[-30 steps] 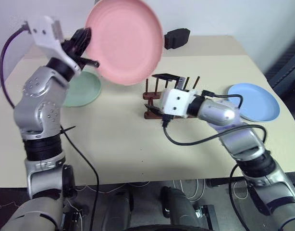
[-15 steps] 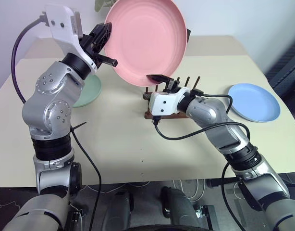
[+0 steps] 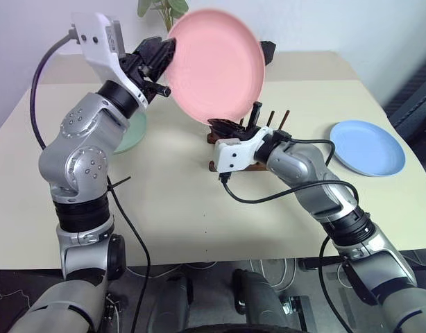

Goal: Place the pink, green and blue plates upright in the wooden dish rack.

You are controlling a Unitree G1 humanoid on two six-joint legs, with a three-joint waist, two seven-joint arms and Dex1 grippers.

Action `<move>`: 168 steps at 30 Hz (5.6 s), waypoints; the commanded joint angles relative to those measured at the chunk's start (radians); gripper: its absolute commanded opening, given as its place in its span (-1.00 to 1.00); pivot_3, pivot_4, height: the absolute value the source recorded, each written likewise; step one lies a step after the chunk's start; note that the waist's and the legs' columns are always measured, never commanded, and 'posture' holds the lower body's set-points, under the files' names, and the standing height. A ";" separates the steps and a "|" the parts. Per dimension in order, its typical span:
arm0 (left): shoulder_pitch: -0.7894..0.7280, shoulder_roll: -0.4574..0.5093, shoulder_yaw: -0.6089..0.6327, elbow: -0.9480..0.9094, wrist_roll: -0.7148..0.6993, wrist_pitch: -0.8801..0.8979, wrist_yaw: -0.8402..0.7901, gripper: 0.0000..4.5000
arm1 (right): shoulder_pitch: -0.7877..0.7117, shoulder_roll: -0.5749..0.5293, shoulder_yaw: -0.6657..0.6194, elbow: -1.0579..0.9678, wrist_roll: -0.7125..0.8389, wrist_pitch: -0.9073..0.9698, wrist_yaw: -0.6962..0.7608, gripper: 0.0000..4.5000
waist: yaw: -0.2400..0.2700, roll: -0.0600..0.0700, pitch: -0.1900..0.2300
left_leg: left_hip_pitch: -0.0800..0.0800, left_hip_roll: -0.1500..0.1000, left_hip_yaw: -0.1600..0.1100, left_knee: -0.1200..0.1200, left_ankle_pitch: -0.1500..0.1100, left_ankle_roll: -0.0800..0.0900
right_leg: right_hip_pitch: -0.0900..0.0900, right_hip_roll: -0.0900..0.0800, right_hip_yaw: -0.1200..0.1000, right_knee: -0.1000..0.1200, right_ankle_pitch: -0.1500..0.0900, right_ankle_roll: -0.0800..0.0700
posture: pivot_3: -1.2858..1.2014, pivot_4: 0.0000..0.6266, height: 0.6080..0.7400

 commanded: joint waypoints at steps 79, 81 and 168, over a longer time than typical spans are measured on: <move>0.623 0.195 -0.312 -0.060 0.058 -0.265 -0.694 1.00 | 0.115 -0.129 -0.816 0.187 1.561 0.807 0.341 0.28 | 0.001 0.003 0.002 | 0.000 0.002 0.001 -0.001 -0.001 0.001 | -0.001 0.001 0.000 -0.001 -0.004 -0.007 | 0.03 -0.52 1.00; 0.619 0.195 -0.310 -0.061 0.057 -0.261 -0.692 1.00 | 0.111 -0.127 -0.817 0.190 1.551 0.792 0.335 0.68 | 0.001 0.003 0.002 | 0.000 0.002 0.001 -0.001 -0.001 0.001 | -0.001 0.001 0.000 -0.001 -0.004 -0.007 | 0.03 -0.52 1.00; -0.056 0.010 -0.066 0.223 0.244 -0.352 0.013 -0.98 | 0.036 -0.050 -0.128 -0.105 0.351 0.143 0.045 1.00 | 0.000 0.001 0.002 | -0.003 -0.001 -0.001 0.000 0.000 0.000 | -0.002 -0.002 -0.001 0.000 -0.001 0.002 | 0.03 -0.52 1.00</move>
